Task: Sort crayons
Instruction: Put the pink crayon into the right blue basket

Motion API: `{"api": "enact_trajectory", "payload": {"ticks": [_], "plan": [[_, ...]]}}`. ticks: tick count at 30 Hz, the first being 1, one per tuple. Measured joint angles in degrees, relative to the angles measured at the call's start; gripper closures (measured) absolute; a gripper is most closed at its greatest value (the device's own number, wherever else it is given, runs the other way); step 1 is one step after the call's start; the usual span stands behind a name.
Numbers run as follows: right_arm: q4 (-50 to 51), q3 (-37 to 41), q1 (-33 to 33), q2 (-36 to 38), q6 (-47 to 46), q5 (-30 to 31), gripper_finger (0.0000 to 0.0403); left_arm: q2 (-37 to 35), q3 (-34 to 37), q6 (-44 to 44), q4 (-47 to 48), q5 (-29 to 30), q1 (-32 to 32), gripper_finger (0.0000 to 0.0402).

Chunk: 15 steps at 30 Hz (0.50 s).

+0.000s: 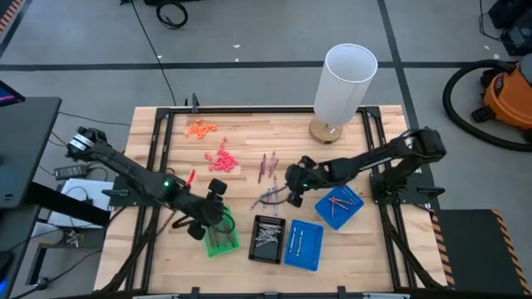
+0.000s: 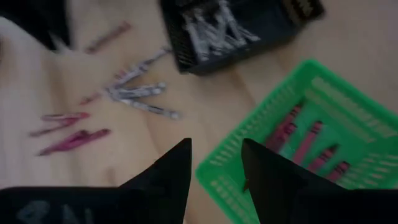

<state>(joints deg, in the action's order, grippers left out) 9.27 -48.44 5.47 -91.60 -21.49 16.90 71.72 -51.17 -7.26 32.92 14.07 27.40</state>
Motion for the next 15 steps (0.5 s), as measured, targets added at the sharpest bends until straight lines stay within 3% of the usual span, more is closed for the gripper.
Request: {"api": "enact_trajectory", "payload": {"ticks": [9, 15], "plan": [[28.61, -15.73, -0.6, -11.5, -17.4, -2.94, 0.0293, -1.33, 2.49, -0.49, -2.66, 3.11, -1.91, 0.0251], [30.21, -19.39, 0.06, -14.31, -21.76, -7.6, 0.0291, -3.12, 9.29, -0.95, -8.95, 3.93, -2.47, 0.0251]]}}
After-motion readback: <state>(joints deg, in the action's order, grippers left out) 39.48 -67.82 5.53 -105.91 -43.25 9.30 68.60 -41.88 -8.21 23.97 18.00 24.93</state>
